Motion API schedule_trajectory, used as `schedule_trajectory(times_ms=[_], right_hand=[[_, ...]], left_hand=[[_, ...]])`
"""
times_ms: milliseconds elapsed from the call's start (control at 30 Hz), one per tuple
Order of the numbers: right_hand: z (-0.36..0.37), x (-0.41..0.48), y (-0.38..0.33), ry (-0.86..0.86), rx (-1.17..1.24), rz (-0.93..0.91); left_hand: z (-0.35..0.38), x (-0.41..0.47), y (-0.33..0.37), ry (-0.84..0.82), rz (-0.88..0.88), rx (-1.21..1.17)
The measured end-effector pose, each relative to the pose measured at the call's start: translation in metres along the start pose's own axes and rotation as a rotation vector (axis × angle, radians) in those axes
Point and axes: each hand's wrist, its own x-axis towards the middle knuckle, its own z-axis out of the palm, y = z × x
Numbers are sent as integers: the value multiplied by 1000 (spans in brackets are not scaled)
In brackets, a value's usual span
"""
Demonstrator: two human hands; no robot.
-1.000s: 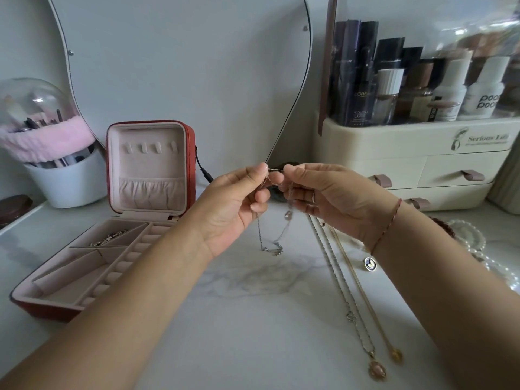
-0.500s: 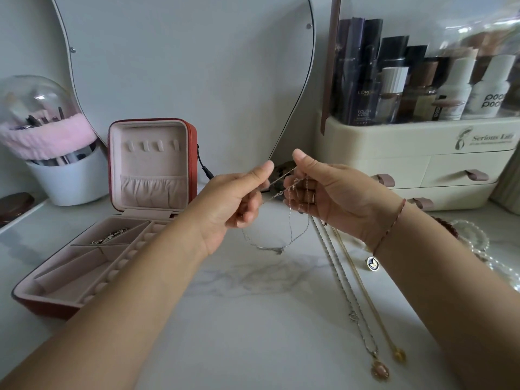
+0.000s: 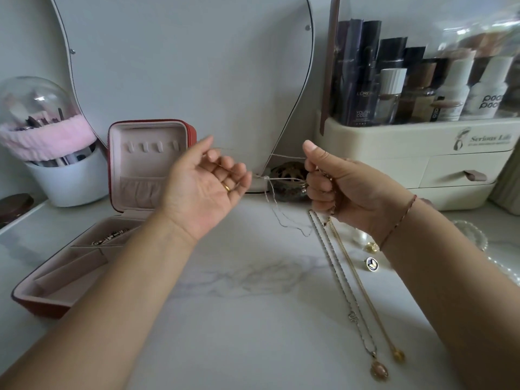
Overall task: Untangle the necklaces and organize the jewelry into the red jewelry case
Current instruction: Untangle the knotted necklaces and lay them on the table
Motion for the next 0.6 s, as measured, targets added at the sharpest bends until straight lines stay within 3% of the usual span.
schedule_trajectory(times_ms=[133, 300, 467, 600], right_hand=[[-2, 0, -2, 14, 6, 23], [-2, 0, -3, 62, 19, 13], [-4, 0, -6, 107, 134, -36], [-3, 1, -8, 170, 103, -126]], left_hand=[[-3, 0, 8, 86, 81, -78], [-6, 1, 10, 122, 64, 27], [-6, 0, 5, 131, -26, 462], [-5, -2, 1, 37, -65, 745]])
